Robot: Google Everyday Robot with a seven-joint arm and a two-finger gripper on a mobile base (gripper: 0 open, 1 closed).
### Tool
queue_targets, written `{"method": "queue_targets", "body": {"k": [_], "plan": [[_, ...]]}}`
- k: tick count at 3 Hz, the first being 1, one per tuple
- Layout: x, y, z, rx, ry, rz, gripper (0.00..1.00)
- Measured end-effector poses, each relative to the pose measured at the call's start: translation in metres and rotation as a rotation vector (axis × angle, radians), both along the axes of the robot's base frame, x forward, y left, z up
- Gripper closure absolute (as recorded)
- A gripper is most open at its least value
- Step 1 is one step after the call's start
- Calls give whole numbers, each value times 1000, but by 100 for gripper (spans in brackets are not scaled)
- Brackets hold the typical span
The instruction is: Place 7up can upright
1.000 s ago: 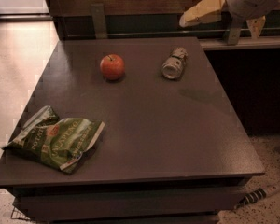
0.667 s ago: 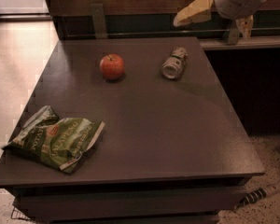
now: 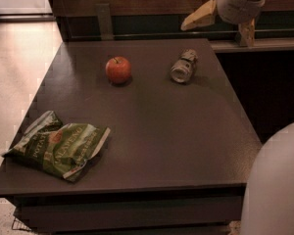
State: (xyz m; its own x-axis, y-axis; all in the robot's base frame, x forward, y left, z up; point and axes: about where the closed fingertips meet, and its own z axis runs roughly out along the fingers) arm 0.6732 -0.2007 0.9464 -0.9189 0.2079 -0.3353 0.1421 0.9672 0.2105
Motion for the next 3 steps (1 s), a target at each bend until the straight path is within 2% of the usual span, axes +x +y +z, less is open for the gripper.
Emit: {"method": "queue_targets", "body": {"k": [1,2,3], "plan": [[13,5,-19,48,24,12,0],[13,5,-19,48,24,12,0],[21,12,-26,27,64,-31,0]]}}
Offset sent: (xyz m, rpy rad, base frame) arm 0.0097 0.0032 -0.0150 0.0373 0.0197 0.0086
